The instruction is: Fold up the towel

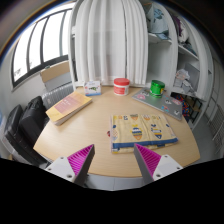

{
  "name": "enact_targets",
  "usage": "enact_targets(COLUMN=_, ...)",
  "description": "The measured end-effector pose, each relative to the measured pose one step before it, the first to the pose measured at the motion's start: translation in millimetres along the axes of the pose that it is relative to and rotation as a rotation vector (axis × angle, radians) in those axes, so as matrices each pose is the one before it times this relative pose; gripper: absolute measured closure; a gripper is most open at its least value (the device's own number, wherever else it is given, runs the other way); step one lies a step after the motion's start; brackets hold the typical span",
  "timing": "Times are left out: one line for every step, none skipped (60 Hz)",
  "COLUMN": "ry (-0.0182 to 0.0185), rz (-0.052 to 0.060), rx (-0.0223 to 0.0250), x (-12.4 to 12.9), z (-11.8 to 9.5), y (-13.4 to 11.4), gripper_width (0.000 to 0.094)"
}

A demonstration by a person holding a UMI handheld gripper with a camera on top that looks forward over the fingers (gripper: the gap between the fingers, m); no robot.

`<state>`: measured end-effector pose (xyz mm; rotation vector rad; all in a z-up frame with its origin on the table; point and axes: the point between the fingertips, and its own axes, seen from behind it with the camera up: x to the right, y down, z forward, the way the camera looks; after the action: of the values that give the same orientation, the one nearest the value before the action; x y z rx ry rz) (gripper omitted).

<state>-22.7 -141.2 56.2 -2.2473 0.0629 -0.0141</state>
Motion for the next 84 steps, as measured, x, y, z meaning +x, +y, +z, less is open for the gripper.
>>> enact_targets(ry=0.00286, rz=-0.0047, rx=0.00489, x=1.13, z=8.68, y=-4.17, gripper_width=0.0111)
enact_targets(ry=0.00214, rz=-0.0030, rx=0.00415, x=0.71, z=8.18, y=-3.68, gripper_width=0.0110)
enact_targets(ry=0.00093, rz=-0.0023, rx=0.00326, x=0.57, z=7.84, y=-3.12, gripper_width=0.0111)
enact_targets(ry=0.00010, rz=-0.0025, rx=0.00199, x=0.49, z=7.49, y=-2.43, gripper_width=0.0113)
enact_targets(ry=-0.00056, rz=-0.0034, rx=0.00039, x=0.50, z=7.55, y=-2.25, gripper_width=0.0115)
enact_targets(ry=0.00009, rz=-0.0033, rx=-0.00271, x=0.89, z=7.37, y=-1.25, gripper_width=0.0116)
enact_targets(ry=0.00177, rz=-0.0029, rx=-0.00418, x=1.26, z=6.76, y=-0.81, gripper_width=0.0119)
enact_targets(ry=0.00207, rz=-0.0017, rx=-0.00384, x=1.33, z=6.43, y=-0.88, gripper_width=0.0122)
enact_targets(ry=0.00020, rz=-0.0011, rx=-0.00204, x=0.49, z=6.45, y=-1.30, gripper_width=0.0126)
enact_targets(ry=-0.00117, rz=-0.0015, rx=-0.00044, x=0.49, z=5.75, y=-1.66, gripper_width=0.0129)
enact_targets(ry=-0.00091, rz=-0.0018, rx=0.00090, x=0.36, z=5.71, y=-1.46, gripper_width=0.0130)
enact_targets(ry=-0.00085, rz=-0.0033, rx=0.00025, x=0.46, z=5.50, y=-1.05, gripper_width=0.0132)
enact_targets(ry=-0.00097, rz=-0.0053, rx=-0.00057, x=0.25, z=5.75, y=0.01, gripper_width=0.0139)
enact_targets(ry=-0.00041, rz=-0.0071, rx=-0.00175, x=0.31, z=5.39, y=0.81, gripper_width=0.0150)
enact_targets(ry=-0.00062, rz=-0.0102, rx=-0.00495, x=0.36, z=5.69, y=2.42, gripper_width=0.0168)
enact_targets(ry=-0.00097, rz=-0.0126, rx=-0.01015, x=0.27, z=6.01, y=4.34, gripper_width=0.0197)
enact_targets(ry=-0.00037, rz=-0.0135, rx=-0.01672, x=0.57, z=5.93, y=6.60, gripper_width=0.0237)
enact_targets(ry=-0.00039, rz=-0.0110, rx=-0.02283, x=0.17, z=5.70, y=8.96, gripper_width=0.0286)
enact_targets(ry=-0.01443, rz=0.0020, rx=0.00933, x=-3.84, z=-0.78, y=-5.88, gripper_width=0.0333)
enact_targets(ry=-0.00672, rz=0.0111, rx=0.04793, x=0.46, z=4.38, y=-6.11, gripper_width=0.0427)
enact_targets(ry=0.00435, rz=-0.0078, rx=-0.00454, x=2.32, z=2.72, y=4.88, gripper_width=0.0536)
enact_targets(ry=0.00437, rz=-0.0106, rx=0.01344, x=2.43, z=-0.48, y=-2.75, gripper_width=0.0625)
enact_targets(ry=0.00575, rz=-0.0134, rx=0.01005, x=2.05, z=0.37, y=0.58, gripper_width=0.0744)
enact_targets(ry=0.01120, rz=-0.0184, rx=0.00106, x=3.98, z=-0.32, y=0.72, gripper_width=0.0856)
enact_targets(ry=0.02063, rz=-0.0186, rx=0.00573, x=5.37, z=0.07, y=0.28, gripper_width=0.0876)
enact_targets(ry=0.00815, rz=-0.0137, rx=-0.00256, x=0.92, z=-0.74, y=1.56, gripper_width=0.0876)
enact_targets(ry=0.00152, rz=-0.0122, rx=0.00297, x=-0.58, z=-0.51, y=0.58, gripper_width=0.0876)
enact_targets(ry=0.00122, rz=-0.0176, rx=-0.00138, x=-0.36, z=-0.27, y=0.63, gripper_width=0.0880)
enact_targets(ry=0.00125, rz=-0.0179, rx=-0.00193, x=-0.43, z=-0.48, y=0.25, gripper_width=0.0885)
enact_targets(ry=0.00020, rz=-0.0137, rx=-0.00462, x=0.18, z=-0.19, y=0.30, gripper_width=0.0889)
enact_targets(ry=-0.00076, rz=-0.0077, rx=-0.00715, x=-0.13, z=-0.16, y=0.58, gripper_width=0.0894)
enact_targets(ry=-0.00272, rz=0.0011, rx=-0.01181, x=0.00, z=-1.07, y=-1.15, gripper_width=0.0898)
enact_targets(ry=-0.00571, rz=0.0103, rx=-0.01045, x=0.20, z=0.16, y=-0.11, gripper_width=0.0902)
enact_targets(ry=-0.00789, rz=0.0181, rx=-0.00608, x=-0.76, z=0.86, y=0.37, gripper_width=0.0911)
enact_targets(ry=-0.00999, rz=0.0222, rx=-0.01004, x=-0.33, z=-0.22, y=-0.39, gripper_width=0.0917)
enact_targets(ry=-0.01076, rz=0.0227, rx=-0.01022, x=-0.31, z=0.22, y=-0.09, gripper_width=0.0921)
enact_targets(ry=-0.01373, rz=0.0216, rx=-0.00858, x=-0.64, z=-0.03, y=-0.84, gripper_width=0.0923)
enact_targets(ry=-0.01469, rz=0.0195, rx=-0.00793, x=-0.77, z=0.04, y=-0.72, gripper_width=0.0924)
enact_targets(ry=-0.01511, rz=0.0190, rx=-0.00898, x=-0.48, z=-0.53, y=-0.85, gripper_width=0.0925)
enact_targets(ry=-0.01564, rz=0.0182, rx=-0.00650, x=-0.06, z=-1.39, y=-1.87, gripper_width=0.0925)
enact_targets(ry=-0.01242, rz=0.0181, rx=0.00279, x=1.29, z=-3.06, y=-4.96, gripper_width=0.0925)
enact_targets(ry=-0.00326, rz=0.0161, rx=0.01398, x=3.51, z=-3.88, y=-7.67, gripper_width=0.0925)
enact_targets(ry=0.00406, rz=0.0119, rx=0.01965, x=5.21, z=-4.62, y=-8.92, gripper_width=0.0925)
enact_targets(ry=0.00596, rz=0.0082, rx=0.02102, x=5.45, z=-4.96, y=-9.21, gripper_width=0.0925)
enact_targets(ry=0.00240, rz=0.0067, rx=0.01936, x=4.17, z=-4.71, y=-8.26, gripper_width=0.0925)
enact_targets(ry=-0.00302, rz=0.0102, rx=0.01629, x=3.22, z=-4.92, y=-8.13, gripper_width=0.0924)
enact_targets(ry=-0.00578, rz=0.0135, rx=0.01409, x=3.41, z=-4.95, y=-7.99, gripper_width=0.0924)
enact_targets(ry=-0.00189, rz=0.0157, rx=0.00932, x=3.89, z=-4.24, y=-8.02, gripper_width=0.0924)
enact_targets(ry=0.00011, rz=0.0139, rx=0.01104, x=5.80, z=-4.31, y=-6.93, gripper_width=0.0924)
enact_targets(ry=0.00371, rz=0.0115, rx=0.00918, x=6.80, z=-4.06, y=-6.06, gripper_width=0.0924)
enact_targets(ry=0.00604, rz=0.0090, rx=0.00791, x=7.88, z=-3.20, y=-5.15, gripper_width=0.0924)
enact_targets(ry=0.00728, rz=0.0069, rx=0.00582, x=8.60, z=-2.69, y=-4.18, gripper_width=0.0923)
enact_targets(ry=0.00896, rz=0.0063, rx=0.00383, x=8.98, z=-2.08, y=-3.10, gripper_width=0.0922)
enact_targets(ry=0.00985, rz=0.0065, rx=0.00265, x=9.58, z=-1.68, y=-2.29, gripper_width=0.0921)
enact_targets(ry=0.01092, rz=0.0078, rx=0.00056, x=9.96, z=-1.07, y=-0.74, gripper_width=0.0920)
enact_targets(ry=0.00545, rz=0.0076, rx=0.00327, x=10.76, z=-2.06, y=1.81, gripper_width=0.0919)
enact_targets(ry=0.01301, rz=0.0064, rx=-0.01018, x=7.85, z=1.83, y=0.18, gripper_width=0.0918)
enact_targets(ry=0.00962, rz=0.0029, rx=-0.00913, x=9.28, z=2.14, y=3.55, gripper_width=0.0917)
enact_targets(ry=0.01103, rz=0.0020, rx=-0.01160, x=9.60, z=2.82, y=4.85, gripper_width=0.0916)
enact_targets(ry=0.01400, rz=0.0030, rx=-0.01426, x=9.69, z=3.28, y=5.91, gripper_width=0.0916)
enact_targets(ry=0.01378, rz=0.0033, rx=-0.01746, x=9.29, z=3.82, y=7.04, gripper_width=0.0916)
enact_targets(ry=0.01137, rz=0.0039, rx=-0.01934, x=7.94, z=3.89, y=7.75, gripper_width=0.0916)
enact_targets(ry=0.00840, rz=0.0042, rx=-0.01863, x=6.83, z=4.25, y=7.48, gripper_width=0.0916)
enact_targets(ry=0.00644, rz=0.0036, rx=-0.01882, x=5.85, z=4.28, y=7.21, gripper_width=0.0916)
enact_targets(ry=0.00512, rz=0.0030, rx=-0.01916, x=5.06, z=4.35, y=7.51, gripper_width=0.0916)
enact_targets(ry=-0.00079, rz=0.0017, rx=-0.01400, x=6.94, z=5.04, y=8.81, gripper_width=0.0915)
enact_targets(ry=0.00315, rz=0.0059, rx=-0.01657, x=2.34, z=3.82, y=5.80, gripper_width=0.0915)
enact_targets(ry=0.00087, rz=0.0052, rx=-0.01256, x=4.33, z=4.37, y=7.19, gripper_width=0.0915)
enact_targets(ry=0.00375, rz=0.0058, rx=-0.01496, x=3.65, z=3.37, y=5.79, gripper_width=0.0914)
enact_targets(ry=-0.00261, rz=0.0055, rx=-0.00181, x=0.34, z=1.19, y=1.24, gripper_width=0.0908)
enact_targets(ry=-0.01431, rz=0.0125, rx=0.02832, x=-0.99, z=0.40, y=-5.68, gripper_width=0.0906)
enact_targets(ry=-0.00504, rz=0.0074, rx=0.00756, x=1.21, z=1.87, y=0.91, gripper_width=0.0904)
enact_targets(ry=-0.00418, rz=0.0030, rx=-0.00585, x=0.18, z=0.06, y=1.39, gripper_width=0.0902)
enact_targets(ry=-0.00168, rz=0.0018, rx=-0.00344, x=0.29, z=0.18, y=-1.78, gripper_width=0.0902)
enact_targets(ry=-0.00061, rz=-0.0005, rx=-0.00432, x=0.33, z=-0.52, y=0.34, gripper_width=0.0902)
enact_targets(ry=-0.00013, rz=0.0006, rx=-0.00512, x=0.15, z=0.70, y=0.96, gripper_width=0.0901)
enact_targets(ry=0.00147, rz=-0.0004, rx=-0.00349, x=0.23, z=-0.48, y=0.14, gripper_width=0.0900)
enact_targets(ry=0.00214, rz=0.0001, rx=-0.00395, x=0.17, z=0.08, y=0.19, gripper_width=0.0900)
enact_targets(ry=0.00233, rz=0.0003, rx=-0.00545, x=0.20, z=-0.29, y=0.46, gripper_width=0.0899)
enact_targets(ry=0.00208, rz=0.0003, rx=-0.00579, x=0.04, z=-0.41, y=0.41, gripper_width=0.0897)
enact_targets(ry=0.00253, rz=0.0002, rx=-0.00670, x=0.27, z=-1.18, y=0.22, gripper_width=0.0884)
enact_targets(ry=0.00187, rz=0.0006, rx=-0.00581, x=0.36, z=-2.04, y=0.08, gripper_width=0.0857)
enact_targets(ry=-0.00102, rz=0.0011, rx=-0.00333, x=-0.02, z=-2.71, y=-0.52, gripper_width=0.0819)
enact_targets(ry=0.00027, rz=-0.0003, rx=-0.00323, x=1.21, z=-5.54, y=-1.28, gripper_width=0.0772)
